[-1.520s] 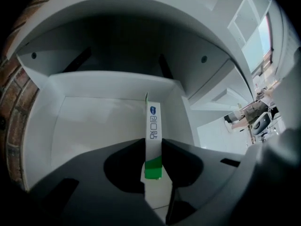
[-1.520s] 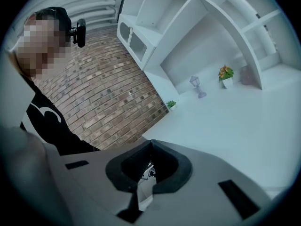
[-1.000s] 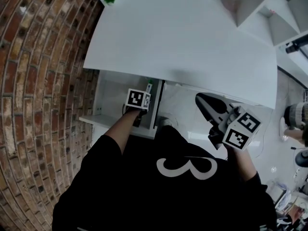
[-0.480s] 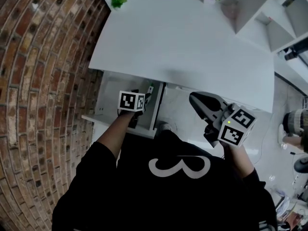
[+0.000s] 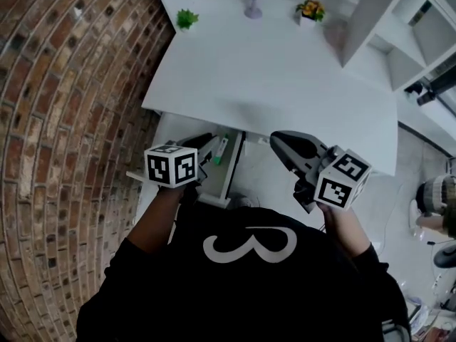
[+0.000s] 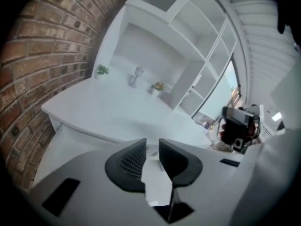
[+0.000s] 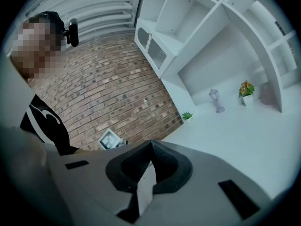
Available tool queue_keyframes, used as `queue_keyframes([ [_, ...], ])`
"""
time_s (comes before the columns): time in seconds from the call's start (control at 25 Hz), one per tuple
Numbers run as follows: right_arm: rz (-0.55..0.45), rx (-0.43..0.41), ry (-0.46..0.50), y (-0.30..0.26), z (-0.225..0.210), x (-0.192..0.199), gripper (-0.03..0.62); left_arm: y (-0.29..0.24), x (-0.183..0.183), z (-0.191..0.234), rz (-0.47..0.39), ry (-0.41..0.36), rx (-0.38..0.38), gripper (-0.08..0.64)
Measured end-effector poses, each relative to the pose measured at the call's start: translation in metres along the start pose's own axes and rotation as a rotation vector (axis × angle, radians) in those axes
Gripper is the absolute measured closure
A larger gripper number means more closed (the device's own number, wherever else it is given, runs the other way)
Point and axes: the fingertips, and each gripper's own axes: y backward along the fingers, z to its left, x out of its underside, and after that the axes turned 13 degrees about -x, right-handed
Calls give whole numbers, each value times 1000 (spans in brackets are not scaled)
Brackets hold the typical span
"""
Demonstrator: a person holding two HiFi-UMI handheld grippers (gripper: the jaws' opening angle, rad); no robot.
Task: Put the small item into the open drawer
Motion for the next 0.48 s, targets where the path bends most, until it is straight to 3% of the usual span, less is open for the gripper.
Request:
queue_keyframes([
  [0.16, -1, -54, 37, -10, 20, -15, 583, 58, -44, -49, -155, 10, 156, 544],
  [0.28, -11, -96, 64, -18, 34, -26, 583, 99, -72, -78, -277, -2, 252, 555],
  [0.48, -33, -116, 102, -22, 49, -43, 583, 141, -98, -99, -406, -49, 287, 557],
])
